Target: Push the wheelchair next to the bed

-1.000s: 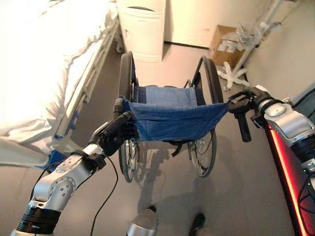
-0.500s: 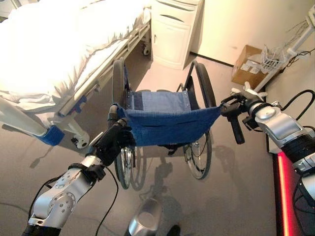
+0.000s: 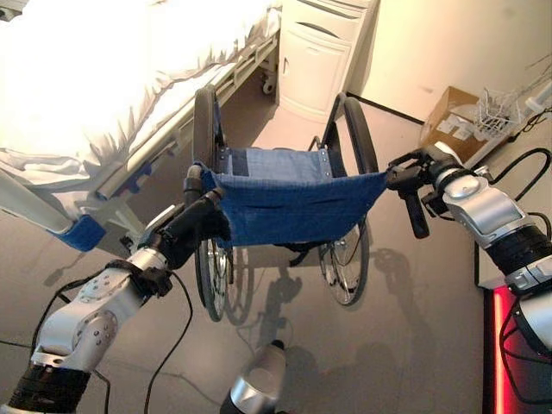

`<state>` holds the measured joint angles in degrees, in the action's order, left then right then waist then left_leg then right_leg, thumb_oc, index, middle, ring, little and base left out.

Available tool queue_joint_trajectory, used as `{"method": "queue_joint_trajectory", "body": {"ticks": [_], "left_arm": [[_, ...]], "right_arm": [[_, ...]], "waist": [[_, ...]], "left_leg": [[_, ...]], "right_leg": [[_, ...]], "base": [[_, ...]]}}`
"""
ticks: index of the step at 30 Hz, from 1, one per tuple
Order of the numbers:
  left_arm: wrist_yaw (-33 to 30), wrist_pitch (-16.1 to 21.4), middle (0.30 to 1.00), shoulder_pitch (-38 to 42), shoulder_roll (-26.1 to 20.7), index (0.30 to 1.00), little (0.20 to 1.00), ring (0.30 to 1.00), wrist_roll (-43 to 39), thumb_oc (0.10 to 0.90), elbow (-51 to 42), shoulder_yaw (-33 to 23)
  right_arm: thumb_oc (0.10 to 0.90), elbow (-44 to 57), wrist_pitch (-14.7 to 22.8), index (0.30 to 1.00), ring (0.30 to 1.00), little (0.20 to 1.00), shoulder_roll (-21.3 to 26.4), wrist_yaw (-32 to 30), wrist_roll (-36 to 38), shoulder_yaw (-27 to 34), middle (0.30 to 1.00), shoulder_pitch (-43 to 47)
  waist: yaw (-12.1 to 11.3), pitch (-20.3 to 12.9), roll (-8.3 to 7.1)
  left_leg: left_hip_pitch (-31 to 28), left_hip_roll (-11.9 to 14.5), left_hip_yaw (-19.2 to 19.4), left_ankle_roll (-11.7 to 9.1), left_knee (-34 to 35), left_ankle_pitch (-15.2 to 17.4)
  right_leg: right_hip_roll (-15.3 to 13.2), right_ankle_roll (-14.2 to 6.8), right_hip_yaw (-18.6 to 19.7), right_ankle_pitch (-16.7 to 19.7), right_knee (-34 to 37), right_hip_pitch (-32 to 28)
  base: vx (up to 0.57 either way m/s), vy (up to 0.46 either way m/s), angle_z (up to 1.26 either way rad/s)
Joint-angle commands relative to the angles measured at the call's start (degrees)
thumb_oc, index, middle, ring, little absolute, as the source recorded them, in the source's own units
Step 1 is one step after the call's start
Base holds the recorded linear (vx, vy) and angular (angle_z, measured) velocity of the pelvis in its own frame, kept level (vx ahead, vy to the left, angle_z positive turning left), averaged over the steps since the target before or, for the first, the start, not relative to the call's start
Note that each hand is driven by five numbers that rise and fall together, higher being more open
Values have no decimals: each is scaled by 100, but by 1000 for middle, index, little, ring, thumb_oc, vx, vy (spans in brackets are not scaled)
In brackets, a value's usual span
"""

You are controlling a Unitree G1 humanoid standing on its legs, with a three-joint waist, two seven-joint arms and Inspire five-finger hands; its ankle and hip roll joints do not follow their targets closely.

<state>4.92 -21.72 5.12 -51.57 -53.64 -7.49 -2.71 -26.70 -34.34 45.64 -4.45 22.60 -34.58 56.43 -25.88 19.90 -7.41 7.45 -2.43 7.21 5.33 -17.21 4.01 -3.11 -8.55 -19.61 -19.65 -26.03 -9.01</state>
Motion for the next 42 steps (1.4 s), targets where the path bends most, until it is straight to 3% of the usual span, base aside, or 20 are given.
{"method": "queue_joint_trajectory", "body": {"ticks": [1,3,4,6,8,10,11,15,19,22,25,28,29,32,33,35,37,40,41,42], "left_arm": [[-333,660,300,1089,-625,300,300,300,149,400,793,-470],[-334,747,300,1337,-724,300,300,300,30,400,1117,-387],[-344,783,300,1488,-810,300,300,300,-83,400,1276,-348],[-294,872,300,1723,-944,300,300,300,-265,400,1427,-221],[-284,1013,300,1803,-908,300,300,300,-390,400,1503,-153],[-346,1159,300,1824,-744,300,300,300,-368,400,1540,-74],[-450,1192,300,1820,-640,300,300,300,-324,400,1452,-25],[-647,1143,300,1655,-440,300,300,300,-205,400,1163,-87],[-749,1108,300,1327,-247,300,300,300,-90,400,874,-233],[-844,1183,300,1019,-96,300,300,300,-56,400,665,-357],[-997,1166,300,778,78,300,300,300,53,400,398,-466],[-1030,1139,300,820,87,300,300,300,61,400,411,-465],[-998,1142,300,884,72,300,300,300,20,400,532,-456],[-865,1146,300,939,69,300,300,300,7,400,738,-440],[-848,1151,300,949,89,300,300,300,29,400,763,-426],[-799,1115,300,997,220,300,300,300,139,400,831,-346],[-779,1065,300,1033,282,300,300,300,178,400,902,-324],[-717,1027,300,1030,272,300,300,300,162,400,1016,-381],[-630,1023,300,1059,256,300,300,300,143,400,1156,-441],[-585,1061,300,1083,238,300,300,300,109,400,1256,-432]], "right_arm": [[400,1219,850,300,300,300,-235,267,375,176,300,-268],[400,1383,781,300,300,300,-302,309,240,251,300,-402],[400,1512,730,300,300,300,-331,331,129,267,300,-473],[400,1751,663,300,300,300,-187,344,82,360,300,-602],[400,1783,718,300,300,300,35,459,41,430,300,-582],[400,1728,776,300,300,300,169,517,53,401,300,-442],[400,1741,745,300,300,300,238,453,144,340,300,-276],[400,2074,405,300,300,300,334,252,406,469,300,-203],[400,2030,406,300,300,300,474,461,472,498,300,-95],[400,2024,452,300,300,300,588,636,447,387,300,-42],[400,2192,384,300,300,300,612,680,351,263,300,-74],[400,2241,362,300,300,300,582,670,310,271,300,-114],[400,2299,277,300,300,300,464,632,239,275,300,-150],[400,2166,224,300,300,300,277,624,137,210,300,-120],[400,2135,227,300,300,300,255,620,122,202,300,-122],[400,2088,167,300,300,300,206,567,135,193,300,-204],[400,2160,140,300,300,300,292,558,219,219,300,-359],[400,2277,121,300,300,300,383,566,315,280,300,-526],[400,2280,143,300,300,300,414,597,377,312,300,-605],[400,2270,166,300,300,300,400,604,367,341,300,-671]], "waist": [[439,-1021,85],[554,-1031,202],[659,-998,276],[857,-910,395],[1006,-809,445],[1149,-705,449],[1257,-643,418],[1503,-533,292],[1457,-672,83],[1468,-713,30],[1462,-608,59],[1471,-553,94],[1437,-523,168],[1385,-547,347],[1372,-545,369],[1309,-559,537],[1319,-551,636],[1345,-560,668],[1383,-611,634],[1388,-640,634]], "left_leg": [[409,-524,-259,-14,917,-608],[421,-490,-319,-13,807,-557],[401,-489,-363,-31,742,-525],[435,-451,-573,-184,554,-525],[451,-449,-771,-345,311,-555],[321,-471,-993,-407,169,-389],[44,-421,-1127,-394,250,-139],[-554,-106,-1365,-424,388,298],[-590,45,-1351,-524,53,286],[-384,258,-1220,-723,-865,-228],[269,188,-1023,-787,-2434,-572],[436,200,-936,-779,-2526,-571],[504,174,-842,-754,-2006,-543],[322,467,-568,-922,-329,-1009],[309,495,-555,-954,-125,-1100],[378,805,-586,-1207,990,-1769],[408,1052,-646,-1361,1422,-2123],[404,1148,-696,-1392,1382,-2131],[336,1105,-610,-1286,1379,-1740],[317,1081,-573,-1272,1358,-1630]], "right_leg": [[345,-483,200,2926,-1227,161],[140,-340,226,2694,-1059,288],[8,-186,238,2318,-723,335],[48,134,367,1654,405,413],[38,316,519,1516,1406,439],[-160,236,692,1920,2066,615],[-370,71,854,2292,2350,895],[-596,-148,1172,2881,2304,1541],[-464,-55,917,2617,2303,1347],[-335,257,741,2319,2243,1147],[-253,500,575,2214,2227,912],[-205,553,527,2185,2228,805],[-105,552,513,2103,2279,582],[102,580,377,1910,2370,296],[126,588,359,1880,2380,248],[295,629,297,1681,2424,-18],[326,638,311,1547,2400,-195],[211,596,358,1433,2308,-301],[59,512,398,1394,2239,-317],[-4,471,365,1370,2192,-338]], "base": [[221,35,2],[191,4,27],[184,-72,44],[205,-166,14],[178,-185,15],[204,-209,30],[248,-290,57],[313,-345,46],[320,-284,44],[267,-173,43],[208,-132,13],[171,-37,14],[316,29,6],[331,77,38],[349,130,31],[374,162,5],[363,220,-14],[296,254,-18],[205,219,-7],[323,351,-10]]}}
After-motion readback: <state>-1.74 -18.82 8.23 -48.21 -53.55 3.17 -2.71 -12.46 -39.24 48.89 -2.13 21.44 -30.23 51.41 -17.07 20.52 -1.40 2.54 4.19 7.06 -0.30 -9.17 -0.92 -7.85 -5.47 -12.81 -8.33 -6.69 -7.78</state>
